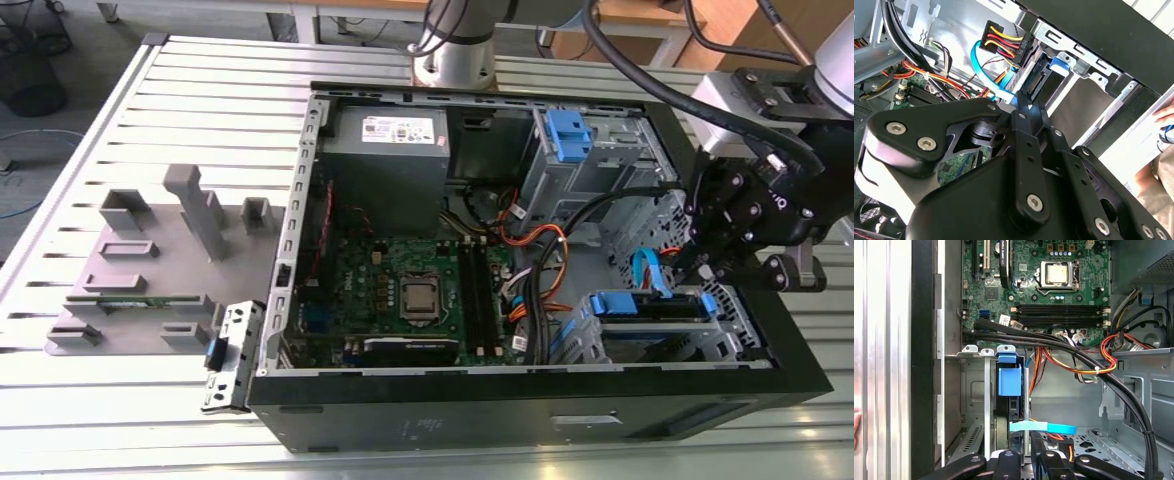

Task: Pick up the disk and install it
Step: 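Insert the second disk wire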

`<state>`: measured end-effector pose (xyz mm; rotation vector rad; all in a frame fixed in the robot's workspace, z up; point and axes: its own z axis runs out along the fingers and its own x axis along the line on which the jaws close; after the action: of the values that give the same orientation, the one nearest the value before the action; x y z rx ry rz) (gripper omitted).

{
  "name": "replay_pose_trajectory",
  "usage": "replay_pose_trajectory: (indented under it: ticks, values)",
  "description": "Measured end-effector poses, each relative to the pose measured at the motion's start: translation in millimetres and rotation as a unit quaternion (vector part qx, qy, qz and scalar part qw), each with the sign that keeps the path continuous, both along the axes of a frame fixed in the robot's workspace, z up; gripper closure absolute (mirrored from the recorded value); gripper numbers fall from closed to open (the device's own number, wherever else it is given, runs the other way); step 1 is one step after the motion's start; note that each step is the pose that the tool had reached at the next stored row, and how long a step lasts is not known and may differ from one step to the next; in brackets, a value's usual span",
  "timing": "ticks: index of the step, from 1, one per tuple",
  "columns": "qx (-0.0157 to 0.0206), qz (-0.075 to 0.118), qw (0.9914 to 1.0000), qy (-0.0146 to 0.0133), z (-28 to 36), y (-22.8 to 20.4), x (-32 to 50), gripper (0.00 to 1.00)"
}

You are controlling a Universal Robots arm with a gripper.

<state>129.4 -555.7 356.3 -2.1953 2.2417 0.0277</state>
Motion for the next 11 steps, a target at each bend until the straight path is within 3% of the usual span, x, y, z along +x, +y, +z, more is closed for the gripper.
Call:
replay_pose_trajectory:
  ticks: [7, 11]
  values:
    - [0.0000, 0.000, 1.00000, 0.0000, -0.1, 0.1, 0.0, 0.76]
    - [0.0000, 0.000, 1.00000, 0.0000, -0.1, 0.1, 0.0, 0.64]
